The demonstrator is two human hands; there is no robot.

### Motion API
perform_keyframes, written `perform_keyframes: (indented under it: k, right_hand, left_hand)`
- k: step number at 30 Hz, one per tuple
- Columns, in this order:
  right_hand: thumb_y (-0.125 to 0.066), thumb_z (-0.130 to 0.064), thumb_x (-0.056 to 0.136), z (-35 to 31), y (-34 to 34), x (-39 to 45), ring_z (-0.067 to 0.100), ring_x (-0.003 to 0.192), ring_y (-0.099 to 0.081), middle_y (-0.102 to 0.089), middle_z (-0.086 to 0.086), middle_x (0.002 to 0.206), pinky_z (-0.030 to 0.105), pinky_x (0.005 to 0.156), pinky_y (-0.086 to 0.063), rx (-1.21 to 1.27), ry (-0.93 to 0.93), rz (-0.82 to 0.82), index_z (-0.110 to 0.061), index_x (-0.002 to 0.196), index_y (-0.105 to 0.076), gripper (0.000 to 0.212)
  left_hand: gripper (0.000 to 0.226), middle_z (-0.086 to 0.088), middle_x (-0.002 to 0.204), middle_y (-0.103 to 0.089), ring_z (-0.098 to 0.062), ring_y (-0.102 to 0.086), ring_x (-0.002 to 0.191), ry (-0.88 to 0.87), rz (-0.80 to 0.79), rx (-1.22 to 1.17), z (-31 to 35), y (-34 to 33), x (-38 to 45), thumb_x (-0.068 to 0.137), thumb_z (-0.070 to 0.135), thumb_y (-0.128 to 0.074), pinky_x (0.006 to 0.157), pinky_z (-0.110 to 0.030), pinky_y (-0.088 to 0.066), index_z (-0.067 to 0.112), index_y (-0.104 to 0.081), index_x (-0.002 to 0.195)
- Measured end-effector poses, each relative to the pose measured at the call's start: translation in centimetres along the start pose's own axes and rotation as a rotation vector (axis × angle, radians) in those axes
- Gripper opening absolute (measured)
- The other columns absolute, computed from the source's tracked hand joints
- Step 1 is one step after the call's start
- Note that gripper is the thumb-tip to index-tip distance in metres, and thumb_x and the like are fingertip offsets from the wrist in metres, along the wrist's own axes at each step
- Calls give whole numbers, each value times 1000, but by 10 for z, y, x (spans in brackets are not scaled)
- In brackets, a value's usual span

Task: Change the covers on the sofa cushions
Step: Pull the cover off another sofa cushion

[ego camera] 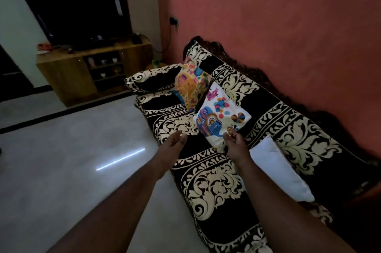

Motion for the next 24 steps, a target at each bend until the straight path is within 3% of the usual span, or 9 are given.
perform_keyframes:
  k: [4,8,11,15,18,21,24]
  right_hand:
    - [-61,-41,99,-1,-11,35,21,112,-62,-62,8,130,42,87,-55,-30,-22,76,-17,132,-55,42]
    - [-58,-40,101,-6,-1,94,15,104,-62,-62,4,123,32,81,-51,-44,-36,170,-15,129,-56,37]
    - [-64,-39,98,2,11,157,20,112,-57,-59,3,121,34,90,-47,-102,-92,179,-17,125,-53,37]
    - [-69,-33,95,31,43,274,23,108,-57,-61,9,121,36,90,-47,-171,-210,258,-10,129,-57,42]
    - [-70,-40,93,60,77,353,31,116,-60,-63,12,130,38,92,-49,-224,-310,361,-8,139,-54,58]
    - [-71,-44,92,85,97,416,36,123,-57,-57,19,139,36,89,-45,-272,-370,404,-5,145,-48,70]
    - [-75,-48,88,111,103,466,37,124,-56,-58,18,139,39,92,-48,-286,-386,393,-5,143,-51,73]
  left_hand:
    - [89,1,149,-53,-15,-55,129,51,-92,23,6,19,62,78,80,-57,108,-38,-47,31,-43,151]
    - [63,0,150,-49,-10,-55,117,83,-177,70,18,14,139,99,56,-48,85,-22,-46,26,-38,154]
    - [57,1,144,-52,1,-58,101,102,-224,110,18,0,199,102,50,-47,70,-11,-48,24,-38,153]
    - [75,2,148,-52,-13,-55,126,178,-239,157,3,-24,286,87,66,-51,97,-29,-48,28,-42,151]
    - [74,9,144,-55,-11,-55,130,264,-261,180,-20,-39,336,87,70,-57,110,-38,-45,30,-46,149]
    - [70,10,140,-61,-10,-56,131,299,-272,276,-54,-46,381,85,75,-59,112,-46,-44,35,-53,143]
    - [73,10,139,-62,-9,-56,130,347,-236,284,-73,-53,413,83,78,-59,112,-44,-45,35,-55,141]
Point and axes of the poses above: each hand's wrist, its own x-axis towards the middle knuckle, its own y-axis out of the back of the hand, z = x × y, the point moved 3 cm from there along x, towards the middle knuckle
